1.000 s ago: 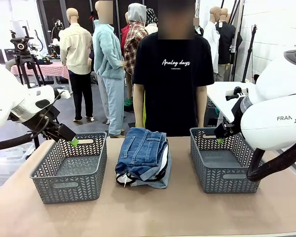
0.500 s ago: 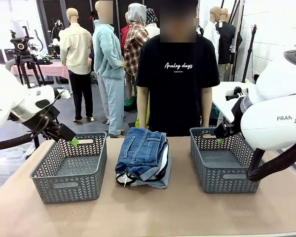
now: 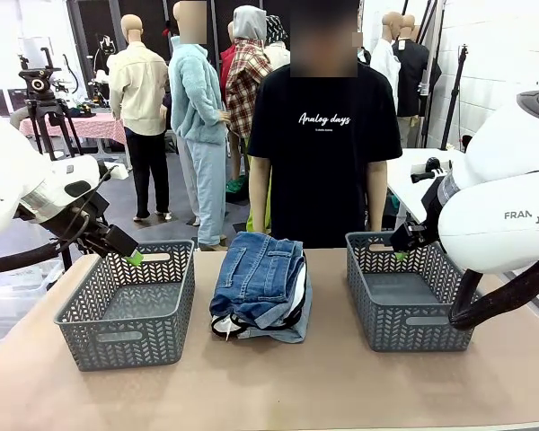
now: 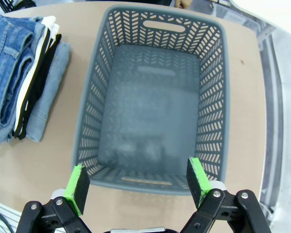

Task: Sort the tops and bottoms.
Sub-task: Lift clothes from the center of the table with your left hand.

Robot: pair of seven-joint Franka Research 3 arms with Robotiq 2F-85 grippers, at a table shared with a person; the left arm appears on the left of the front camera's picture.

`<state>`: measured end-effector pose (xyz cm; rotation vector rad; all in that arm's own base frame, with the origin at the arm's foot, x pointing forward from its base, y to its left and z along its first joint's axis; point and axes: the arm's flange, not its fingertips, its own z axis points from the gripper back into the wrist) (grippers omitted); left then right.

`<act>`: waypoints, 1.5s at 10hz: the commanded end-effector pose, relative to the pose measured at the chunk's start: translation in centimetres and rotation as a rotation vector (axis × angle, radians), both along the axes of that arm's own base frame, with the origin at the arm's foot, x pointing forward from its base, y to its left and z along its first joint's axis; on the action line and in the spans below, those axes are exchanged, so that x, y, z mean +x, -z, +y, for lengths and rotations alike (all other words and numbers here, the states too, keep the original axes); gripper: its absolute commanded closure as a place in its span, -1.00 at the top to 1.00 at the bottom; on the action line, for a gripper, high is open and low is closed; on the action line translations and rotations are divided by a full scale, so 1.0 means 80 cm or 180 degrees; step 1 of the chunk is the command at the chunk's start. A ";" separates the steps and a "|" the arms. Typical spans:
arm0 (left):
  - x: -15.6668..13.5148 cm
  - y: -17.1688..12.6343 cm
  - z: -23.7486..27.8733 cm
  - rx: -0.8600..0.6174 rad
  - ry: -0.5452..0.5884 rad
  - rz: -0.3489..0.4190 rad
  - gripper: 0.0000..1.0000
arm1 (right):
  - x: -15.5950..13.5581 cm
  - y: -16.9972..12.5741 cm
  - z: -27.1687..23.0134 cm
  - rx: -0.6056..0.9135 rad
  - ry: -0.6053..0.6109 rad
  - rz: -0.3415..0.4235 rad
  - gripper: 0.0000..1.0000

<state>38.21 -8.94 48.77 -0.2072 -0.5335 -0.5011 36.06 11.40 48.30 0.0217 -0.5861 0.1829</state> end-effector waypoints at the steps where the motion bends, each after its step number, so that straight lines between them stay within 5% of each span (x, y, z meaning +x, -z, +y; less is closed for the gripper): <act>1: 0.000 -0.001 0.004 -0.0036 -0.0010 0.0005 1.00 | -0.001 0.000 -0.001 -0.0020 -0.0003 0.0013 1.00; 5: 0.000 0.000 0.000 0.0000 0.0000 0.0000 1.00 | -0.001 0.000 -0.001 -0.0020 -0.0003 0.0013 1.00; 9: 0.017 -0.050 -0.126 -0.0344 0.0594 -0.0105 1.00 | -0.001 0.000 -0.001 -0.0020 -0.0003 0.0013 1.00; 12: 0.042 -0.013 -0.214 -0.0205 0.0670 0.0312 1.00 | -0.001 0.000 -0.001 -0.0020 -0.0003 0.0013 1.00; 15: 0.060 0.007 -0.231 0.0061 0.0527 0.0214 1.00 | -0.001 0.000 -0.001 -0.0020 -0.0003 0.0013 1.00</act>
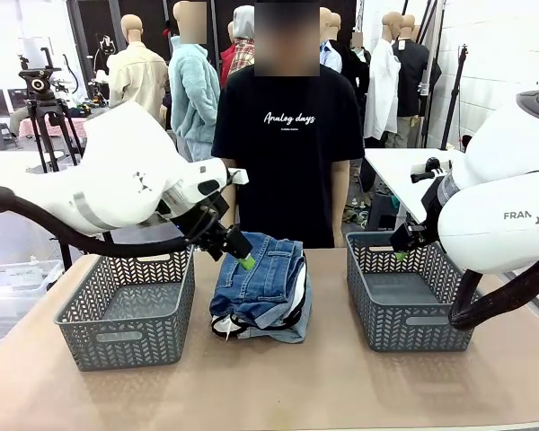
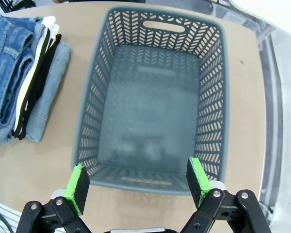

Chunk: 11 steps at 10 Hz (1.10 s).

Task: Sort the tops and bottoms.
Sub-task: Lift clothes from the center of the table with your left hand.

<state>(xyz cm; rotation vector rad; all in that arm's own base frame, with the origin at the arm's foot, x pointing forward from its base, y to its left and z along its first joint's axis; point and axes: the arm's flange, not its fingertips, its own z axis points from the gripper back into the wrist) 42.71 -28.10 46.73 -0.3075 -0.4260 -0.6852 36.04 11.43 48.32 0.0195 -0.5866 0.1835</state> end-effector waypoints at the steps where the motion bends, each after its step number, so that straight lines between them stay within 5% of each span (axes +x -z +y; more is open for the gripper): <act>1: -0.013 -0.010 0.001 -0.0071 0.0046 0.0008 1.00 | 0.000 0.000 -0.001 -0.0013 -0.0003 0.0016 1.00; 3: 0.003 0.001 0.002 0.0010 -0.0015 0.0000 1.00 | 0.000 0.000 -0.001 -0.0013 -0.0003 0.0016 1.00; 4: 0.007 -0.013 0.017 0.0194 -0.0260 -0.0275 1.00 | 0.000 0.000 -0.001 -0.0013 -0.0003 0.0016 1.00; 7: 0.075 0.013 -0.046 0.0408 -0.0110 -0.0090 1.00 | 0.000 0.000 -0.001 -0.0013 -0.0003 0.0016 1.00; 11: 0.103 0.051 -0.073 0.0687 -0.0023 0.0046 1.00 | 0.000 0.000 -0.001 -0.0013 -0.0003 0.0016 1.00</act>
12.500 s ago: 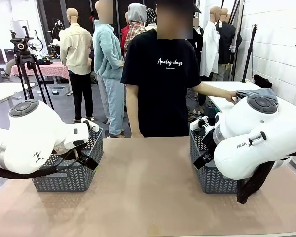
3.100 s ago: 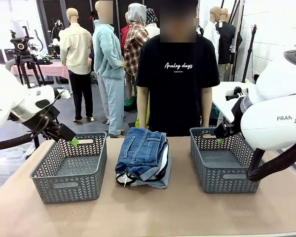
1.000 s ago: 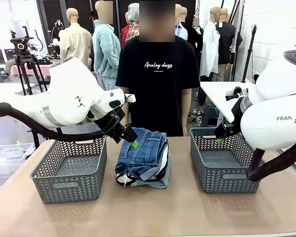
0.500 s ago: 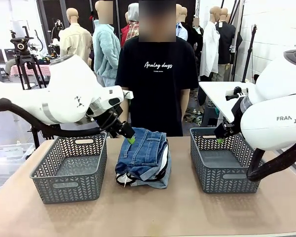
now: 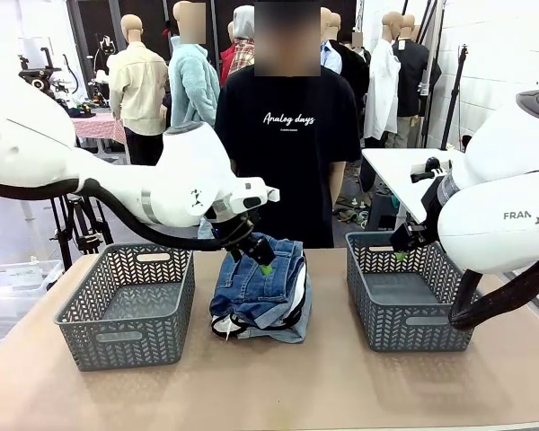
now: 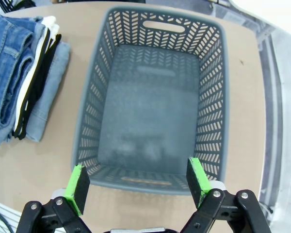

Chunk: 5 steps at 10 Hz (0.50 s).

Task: Sort the tops and bottoms.
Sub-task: Lift clothes from the center of the table with your left hand.

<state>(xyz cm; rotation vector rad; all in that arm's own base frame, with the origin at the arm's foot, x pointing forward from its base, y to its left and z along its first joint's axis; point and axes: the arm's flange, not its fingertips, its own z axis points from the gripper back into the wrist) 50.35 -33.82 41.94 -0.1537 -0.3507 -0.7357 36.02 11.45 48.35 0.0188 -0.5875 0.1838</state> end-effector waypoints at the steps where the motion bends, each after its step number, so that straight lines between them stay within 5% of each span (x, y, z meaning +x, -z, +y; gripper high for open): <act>1: 0.009 -0.009 -0.001 0.0148 -0.0116 -0.0014 1.00 | 0.000 0.001 -0.001 -0.0011 -0.0003 0.0019 1.00; 5: 0.035 -0.006 0.029 0.0112 -0.0428 0.0060 1.00 | 0.000 0.001 -0.001 -0.0011 -0.0003 0.0019 1.00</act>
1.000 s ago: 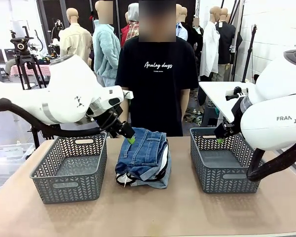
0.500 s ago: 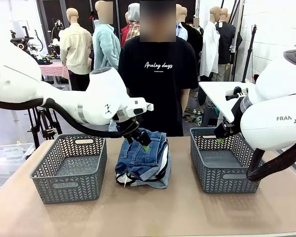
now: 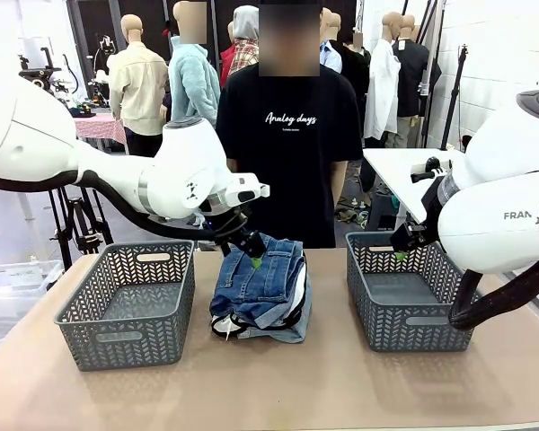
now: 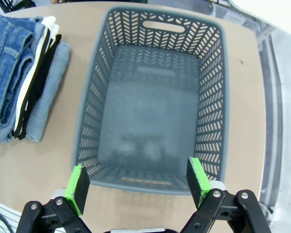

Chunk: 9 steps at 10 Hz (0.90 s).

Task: Sort the tops and bottoms.
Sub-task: Lift clothes from the center of the table with your left hand.

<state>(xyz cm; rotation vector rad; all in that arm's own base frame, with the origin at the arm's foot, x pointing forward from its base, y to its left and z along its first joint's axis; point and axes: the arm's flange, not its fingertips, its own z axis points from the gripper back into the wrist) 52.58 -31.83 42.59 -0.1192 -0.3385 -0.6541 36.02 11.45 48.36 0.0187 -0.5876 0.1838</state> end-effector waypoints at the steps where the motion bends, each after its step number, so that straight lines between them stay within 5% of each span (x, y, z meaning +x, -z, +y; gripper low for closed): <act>1: 0.020 0.011 0.010 0.0063 -0.0221 0.0060 1.00 | 0.000 0.001 -0.001 -0.0011 -0.0003 0.0019 1.00; 8: 0.035 0.039 0.001 -0.0054 -0.0258 0.0384 1.00 | 0.000 0.001 -0.001 -0.0011 -0.0003 0.0019 1.00; 9: 0.033 0.038 0.001 -0.0070 -0.0235 0.0410 0.67 | 0.000 0.001 -0.001 -0.0011 -0.0003 0.0019 1.00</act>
